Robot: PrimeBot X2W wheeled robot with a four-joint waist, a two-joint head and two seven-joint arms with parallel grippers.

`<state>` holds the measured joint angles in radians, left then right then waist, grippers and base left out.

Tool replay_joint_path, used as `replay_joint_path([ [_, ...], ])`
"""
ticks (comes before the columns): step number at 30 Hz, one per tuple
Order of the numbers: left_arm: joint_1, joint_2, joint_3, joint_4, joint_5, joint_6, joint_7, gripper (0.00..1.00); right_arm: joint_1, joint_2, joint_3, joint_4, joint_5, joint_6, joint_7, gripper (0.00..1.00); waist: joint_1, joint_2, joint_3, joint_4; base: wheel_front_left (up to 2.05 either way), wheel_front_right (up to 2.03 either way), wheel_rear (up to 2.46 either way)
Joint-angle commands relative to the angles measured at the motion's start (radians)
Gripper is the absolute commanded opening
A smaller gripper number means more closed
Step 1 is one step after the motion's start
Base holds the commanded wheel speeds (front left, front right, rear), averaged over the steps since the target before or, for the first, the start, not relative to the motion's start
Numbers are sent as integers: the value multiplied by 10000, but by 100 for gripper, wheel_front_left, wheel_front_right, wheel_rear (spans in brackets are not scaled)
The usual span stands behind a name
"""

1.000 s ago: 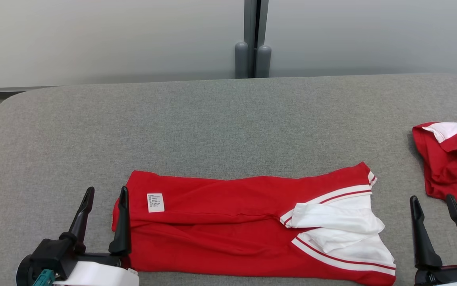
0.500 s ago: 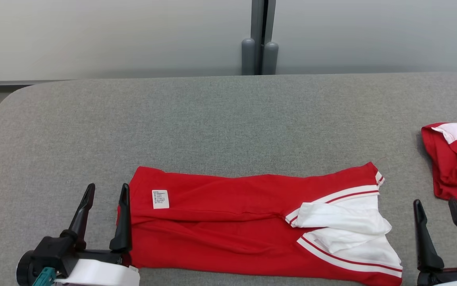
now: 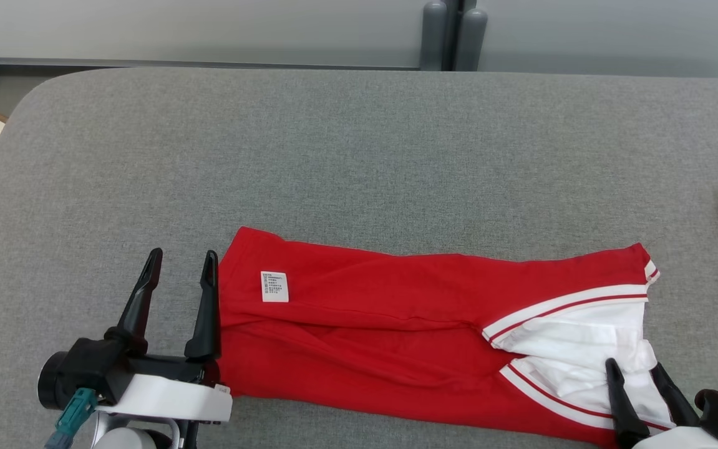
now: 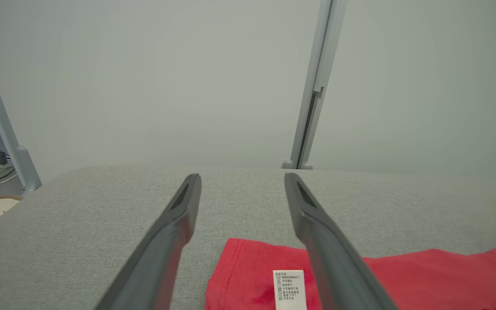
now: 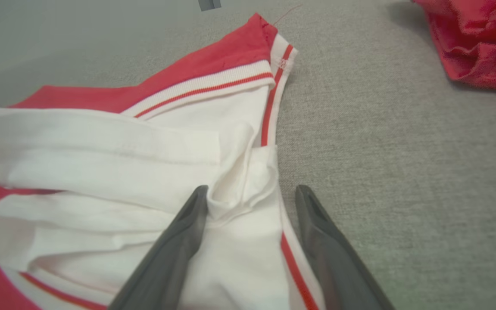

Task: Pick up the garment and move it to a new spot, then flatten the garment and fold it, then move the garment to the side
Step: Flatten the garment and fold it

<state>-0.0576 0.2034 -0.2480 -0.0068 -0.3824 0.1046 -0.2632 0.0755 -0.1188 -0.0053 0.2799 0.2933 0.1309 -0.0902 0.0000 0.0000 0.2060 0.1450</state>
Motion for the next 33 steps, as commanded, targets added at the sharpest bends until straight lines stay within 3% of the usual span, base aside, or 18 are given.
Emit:
replay_joint_path([
  [1, -233, -62, 72, 39, 114, -143, -12, 100, -181, -63, 110, 386, 101, -5, 160, 100, 0, 0, 165, 148, 0, 0, 0],
  [2, -260, -102, 104, 68, 145, -185, -12, 100, -221, -63, 217, 586, 153, -5, 258, 100, 0, 0, 200, 176, 0, 0, 0],
  [3, -286, -121, 153, 90, 176, -219, -12, 100, -248, -79, 352, 760, 217, -3, 406, 78, 0, 0, 219, 184, 0, 0, 0],
  [4, -315, -138, 210, 105, 219, -247, -12, 100, -272, -64, 483, 830, 324, -3, 454, 35, 0, 0, 242, 183, 0, 0, 0],
  [5, -333, -159, 259, 109, 256, -265, -12, 100, -296, -66, 585, 898, 403, -3, 509, 0, 0, 0, 257, 176, 0, 0, 0],
  [11, -344, -305, 457, 118, 446, -421, -12, 100, -391, -366, 578, 604, 668, -15, 248, 0, 0, 0, 271, 56, 0, 0, 0],
  [23, -251, -468, 705, 215, 752, -648, -13, 100, 228, -1518, -1177, -461, 646, -14, -350, 0, 0, 0, 122, -415, 0, 0, 0],
  [29, -163, -502, 752, 271, 847, -694, -13, 100, -108, -1690, -870, -1783, 369, -12, -88, 0, 0, 0, -21, -547, 0, 0, 0],
  [33, -136, -499, 766, 285, 876, -685, -13, 100, -708, -1537, 74, -3222, -74, -9, 644, 0, 0, 0, -113, -567, 0, 0, 0],
])
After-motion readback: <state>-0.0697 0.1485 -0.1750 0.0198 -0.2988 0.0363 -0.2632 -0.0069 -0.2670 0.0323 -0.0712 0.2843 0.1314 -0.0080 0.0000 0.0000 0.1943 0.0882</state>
